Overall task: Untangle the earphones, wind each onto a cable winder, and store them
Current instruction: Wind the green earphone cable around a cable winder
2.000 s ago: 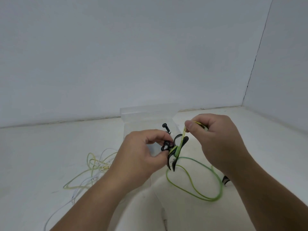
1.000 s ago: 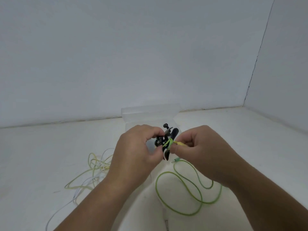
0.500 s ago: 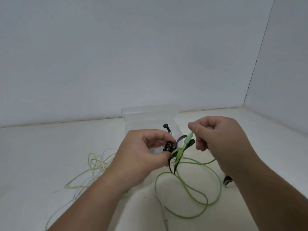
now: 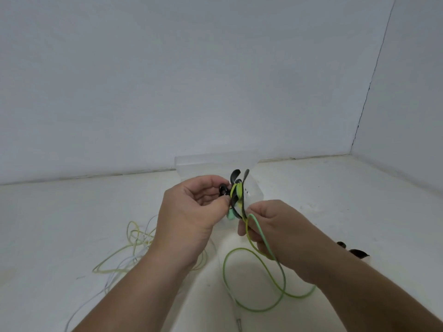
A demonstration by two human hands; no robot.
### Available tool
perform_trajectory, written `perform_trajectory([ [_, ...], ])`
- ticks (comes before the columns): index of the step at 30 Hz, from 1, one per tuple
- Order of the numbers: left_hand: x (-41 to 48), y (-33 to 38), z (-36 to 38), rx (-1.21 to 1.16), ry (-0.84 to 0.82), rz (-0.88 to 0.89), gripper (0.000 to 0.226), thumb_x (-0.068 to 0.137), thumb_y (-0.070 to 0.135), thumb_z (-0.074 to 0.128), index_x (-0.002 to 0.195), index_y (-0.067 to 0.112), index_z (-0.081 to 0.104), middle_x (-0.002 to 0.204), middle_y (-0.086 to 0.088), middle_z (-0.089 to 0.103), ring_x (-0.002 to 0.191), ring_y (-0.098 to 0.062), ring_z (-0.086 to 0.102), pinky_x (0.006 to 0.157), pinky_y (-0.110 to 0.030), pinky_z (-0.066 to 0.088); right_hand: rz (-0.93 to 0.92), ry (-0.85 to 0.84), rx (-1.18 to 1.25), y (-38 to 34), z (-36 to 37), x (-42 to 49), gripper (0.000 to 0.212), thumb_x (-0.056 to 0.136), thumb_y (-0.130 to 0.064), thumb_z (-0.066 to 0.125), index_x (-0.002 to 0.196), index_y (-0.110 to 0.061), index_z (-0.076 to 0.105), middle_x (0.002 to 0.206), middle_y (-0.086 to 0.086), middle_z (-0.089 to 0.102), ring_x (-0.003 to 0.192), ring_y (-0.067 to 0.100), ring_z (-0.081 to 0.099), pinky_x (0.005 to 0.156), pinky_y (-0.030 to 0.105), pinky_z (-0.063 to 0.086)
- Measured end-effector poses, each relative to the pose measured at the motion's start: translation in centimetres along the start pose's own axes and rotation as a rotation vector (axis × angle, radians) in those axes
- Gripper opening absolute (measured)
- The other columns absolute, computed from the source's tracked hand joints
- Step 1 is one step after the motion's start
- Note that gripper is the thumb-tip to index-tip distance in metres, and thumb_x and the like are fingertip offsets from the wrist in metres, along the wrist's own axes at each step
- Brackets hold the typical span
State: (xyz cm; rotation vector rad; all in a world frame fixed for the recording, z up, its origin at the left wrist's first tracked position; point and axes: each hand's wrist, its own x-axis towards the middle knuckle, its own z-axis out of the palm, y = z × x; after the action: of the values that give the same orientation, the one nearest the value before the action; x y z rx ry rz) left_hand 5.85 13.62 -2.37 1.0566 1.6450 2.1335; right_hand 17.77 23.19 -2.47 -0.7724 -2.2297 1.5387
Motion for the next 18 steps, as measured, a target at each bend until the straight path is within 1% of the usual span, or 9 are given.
perform_trajectory([
  [2,0.0,0.1,-0.1,0.062,0.058,0.016,0.024,0.075,-0.009,0.074,0.083,0.014,0.076,0.078,-0.004,0.077,0.072,-0.010,0.069,0.067,-0.014,0.052,-0.011,-0.060,-0.017,-0.2,0.0,-0.3,0.036,0.103,-0.017,0.045,0.075,-0.013,0.068,0.050,-0.009,0.040,0.044,0.012,0.031,0.044,0.024,0.026],
  [4,0.1,0.1,-0.2,0.125,0.096,0.042,0.024,0.075,-0.007,0.074,0.083,0.016,0.076,0.079,0.000,0.077,0.075,-0.010,0.071,0.071,-0.015,0.053,-0.038,-0.111,-0.100,-0.4,-0.2,-0.7,0.025,0.100,-0.019,0.053,0.083,-0.015,0.070,0.052,-0.006,0.041,0.046,0.013,0.037,0.042,0.021,0.029],
  [7,0.2,0.2,-0.5,0.183,0.132,0.070,0.024,0.075,-0.004,0.076,0.082,0.020,0.075,0.080,0.004,0.077,0.080,-0.010,0.072,0.077,-0.019,0.054,-0.081,-0.161,-0.221,-0.7,-0.5,-1.0,0.015,0.097,-0.023,0.061,0.089,-0.017,0.072,0.045,-0.010,0.045,0.042,0.010,0.043,0.040,0.018,0.033],
  [9,0.1,0.3,-0.6,0.231,0.143,0.097,0.023,0.075,-0.001,0.076,0.081,0.022,0.075,0.080,0.008,0.076,0.081,-0.007,0.072,0.077,-0.018,0.055,-0.101,-0.168,-0.254,-0.8,-0.8,-1.1,0.016,0.097,-0.023,0.061,0.091,-0.016,0.073,0.044,-0.009,0.046,0.039,0.008,0.043,0.043,0.019,0.036],
  [12,0.2,0.4,-0.8,0.303,0.138,0.137,0.025,0.073,0.002,0.078,0.080,0.026,0.074,0.080,0.013,0.075,0.082,-0.005,0.071,0.077,-0.016,0.054,-0.133,-0.166,-0.276,-1.0,-1.2,-1.1,0.018,0.098,-0.024,0.059,0.092,-0.016,0.073,0.047,-0.008,0.049,0.043,0.008,0.047,0.051,0.021,0.042],
  [15,0.1,0.3,-0.8,0.375,0.134,0.185,0.027,0.073,0.002,0.079,0.081,0.028,0.074,0.080,0.016,0.074,0.082,-0.003,0.069,0.076,-0.012,0.052,-0.150,-0.150,-0.293,-1.1,-1.6,-1.1,0.019,0.098,-0.023,0.059,0.087,-0.019,0.074,0.046,-0.008,0.049,0.047,0.012,0.051,0.051,0.019,0.042],
  [16,0.0,0.4,-0.8,0.403,0.132,0.204,0.027,0.073,0.003,0.080,0.081,0.029,0.073,0.080,0.017,0.073,0.083,-0.002,0.069,0.075,-0.011,0.051,-0.156,-0.154,-0.303,-1.2,-1.6,-1.1,0.019,0.097,-0.023,0.059,0.086,-0.018,0.074,0.045,-0.008,0.048,0.048,0.013,0.051,0.051,0.019,0.042],
  [18,-0.3,0.4,-0.6,0.469,0.122,0.246,0.028,0.072,0.005,0.080,0.082,0.031,0.073,0.082,0.020,0.072,0.085,0.000,0.067,0.075,-0.008,0.047,-0.164,-0.174,-0.324,-1.2,-1.6,-1.2,0.022,0.096,-0.026,0.061,0.087,-0.009,0.072,0.045,-0.007,0.049,0.048,0.015,0.051,0.053,0.026,0.043],
])
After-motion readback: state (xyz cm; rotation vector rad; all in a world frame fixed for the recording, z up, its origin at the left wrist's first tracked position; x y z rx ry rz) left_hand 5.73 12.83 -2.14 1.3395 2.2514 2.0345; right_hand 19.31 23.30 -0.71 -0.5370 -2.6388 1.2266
